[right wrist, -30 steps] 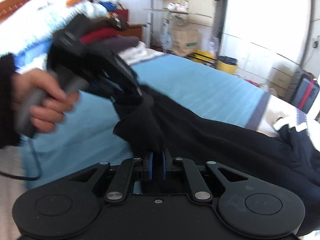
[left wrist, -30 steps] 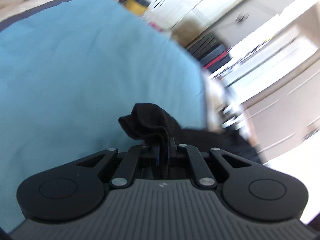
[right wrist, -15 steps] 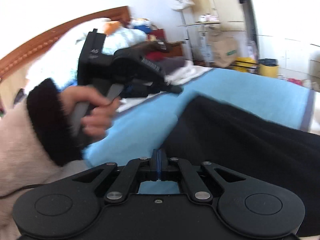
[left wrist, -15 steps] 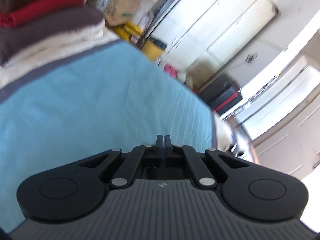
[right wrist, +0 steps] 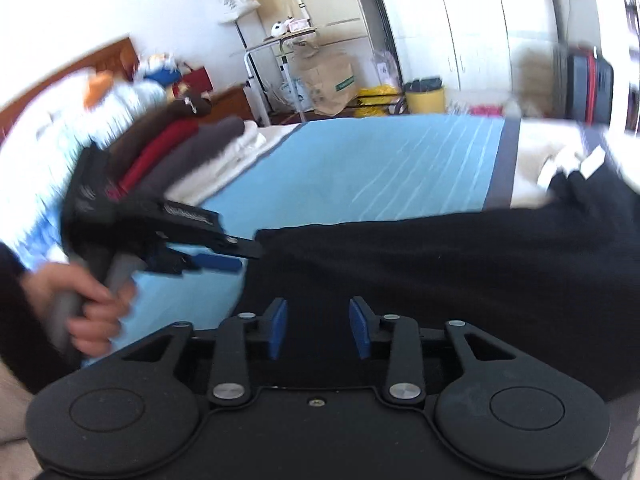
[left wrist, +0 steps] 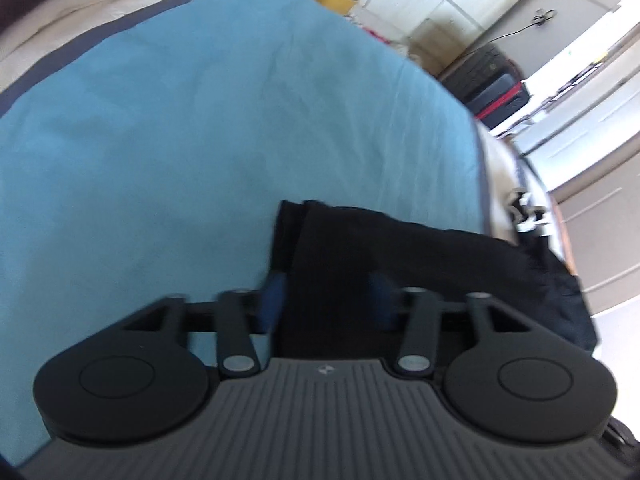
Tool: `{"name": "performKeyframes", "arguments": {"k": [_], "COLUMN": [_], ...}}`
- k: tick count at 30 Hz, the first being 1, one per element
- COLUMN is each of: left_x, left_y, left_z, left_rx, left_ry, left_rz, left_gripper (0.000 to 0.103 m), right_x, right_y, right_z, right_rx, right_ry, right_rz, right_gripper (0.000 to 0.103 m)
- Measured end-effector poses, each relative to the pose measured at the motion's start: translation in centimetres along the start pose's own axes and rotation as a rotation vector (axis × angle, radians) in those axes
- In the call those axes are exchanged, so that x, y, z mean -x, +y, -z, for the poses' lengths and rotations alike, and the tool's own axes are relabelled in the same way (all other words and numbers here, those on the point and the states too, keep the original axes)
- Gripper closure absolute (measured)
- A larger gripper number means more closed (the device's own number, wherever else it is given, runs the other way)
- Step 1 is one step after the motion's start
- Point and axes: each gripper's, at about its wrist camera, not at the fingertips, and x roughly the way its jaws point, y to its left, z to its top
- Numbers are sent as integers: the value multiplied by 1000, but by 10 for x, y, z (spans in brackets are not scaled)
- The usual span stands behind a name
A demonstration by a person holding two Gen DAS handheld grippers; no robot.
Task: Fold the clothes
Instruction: 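Grasp the folded edge with the right tool while the left tool holds its corner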
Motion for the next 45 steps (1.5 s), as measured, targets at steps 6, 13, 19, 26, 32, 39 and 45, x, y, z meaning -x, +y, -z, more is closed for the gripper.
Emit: {"name": "performKeyframes", "arguments": {"k": [6, 13, 19, 26, 32, 39, 45], "left_x": [-22, -42, -60, -58, -68, -75, -47], "left_y": [-4, -7, -18, -40, -9, 5, -19], "left_z": [-1, -6, -12, -33, -34, -31, -28], "left_rx": [17, 54, 33, -191, -26, 81, -39], "left_ry": [58, 103, 177, 230, 259, 259, 151], "left_rz": [55, 187, 272, 243, 340, 384, 337], "left_gripper": [35, 17, 91, 93, 93, 94, 95], "right_x": [3, 32, 15, -16, -67, -84, -46], "right_y": [7, -85, -15, 69, 101, 102, 84], "right_z": [-16, -39, -9, 49, 68, 62, 32], "right_rx": [234, -130, 240, 638, 737, 699, 409], "right_ry": [99, 57, 43, 146, 186, 135, 19], "right_rz": [160, 128, 116, -38, -28, 120, 81], "right_gripper": [43, 30, 30, 30, 30, 94, 94]}}
